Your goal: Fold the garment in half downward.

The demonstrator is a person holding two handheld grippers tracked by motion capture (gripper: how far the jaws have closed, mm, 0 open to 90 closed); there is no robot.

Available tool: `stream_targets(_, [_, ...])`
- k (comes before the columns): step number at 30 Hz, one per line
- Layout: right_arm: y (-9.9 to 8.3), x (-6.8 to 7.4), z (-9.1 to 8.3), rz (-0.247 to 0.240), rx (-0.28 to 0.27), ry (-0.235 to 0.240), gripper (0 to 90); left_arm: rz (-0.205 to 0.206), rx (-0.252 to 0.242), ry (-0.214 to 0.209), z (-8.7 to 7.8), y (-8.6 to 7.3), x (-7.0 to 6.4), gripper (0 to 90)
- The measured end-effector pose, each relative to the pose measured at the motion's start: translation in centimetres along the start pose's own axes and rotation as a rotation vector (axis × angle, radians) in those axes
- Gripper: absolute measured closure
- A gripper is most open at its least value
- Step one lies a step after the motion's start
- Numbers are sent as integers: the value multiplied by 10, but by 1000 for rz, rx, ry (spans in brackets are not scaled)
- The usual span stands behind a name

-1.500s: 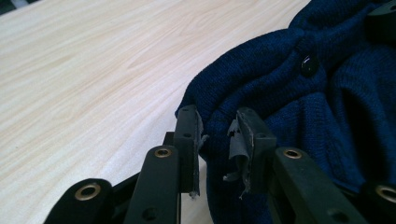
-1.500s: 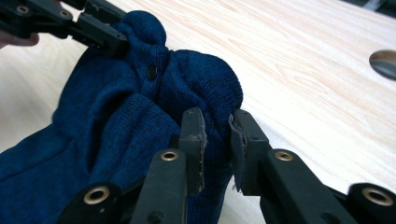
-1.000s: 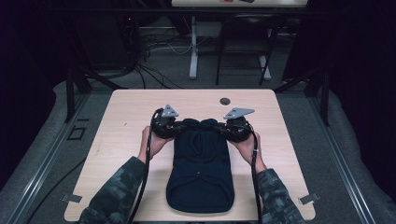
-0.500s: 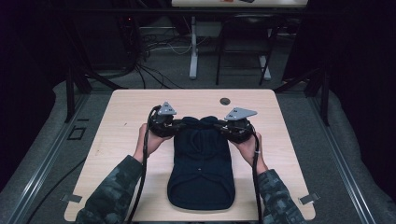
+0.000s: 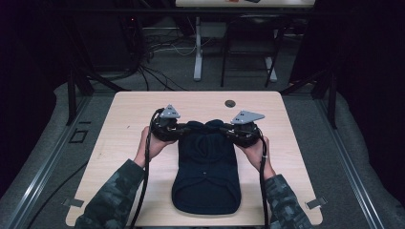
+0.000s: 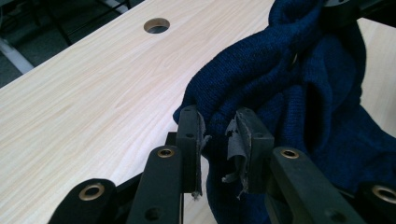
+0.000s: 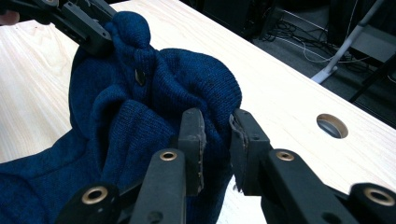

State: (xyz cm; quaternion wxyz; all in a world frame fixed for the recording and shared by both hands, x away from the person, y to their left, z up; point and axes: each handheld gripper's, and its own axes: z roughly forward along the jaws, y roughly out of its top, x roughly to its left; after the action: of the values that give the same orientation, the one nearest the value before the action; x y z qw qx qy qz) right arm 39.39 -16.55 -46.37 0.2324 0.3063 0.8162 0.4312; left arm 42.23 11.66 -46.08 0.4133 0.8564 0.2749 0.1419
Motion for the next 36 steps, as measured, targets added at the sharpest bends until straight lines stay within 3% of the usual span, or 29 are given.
stream_targets(19, [-11, 9, -9, -30, 37, 35, 739, 68, 19, -12, -7, -4, -12, 732])
stream_targets(28, [-15, 9, -8, -28, 37, 31, 750, 65, 17, -17, -6, -3, -11, 734])
stream_targets(31, [-15, 8, -7, -20, 41, 38, 748, 80, 28, -23, -6, -2, -13, 738])
stream_targets(36, [-13, 2, -4, 54, 59, 76, 706, 94, 14, -10, -6, 2, -13, 748])
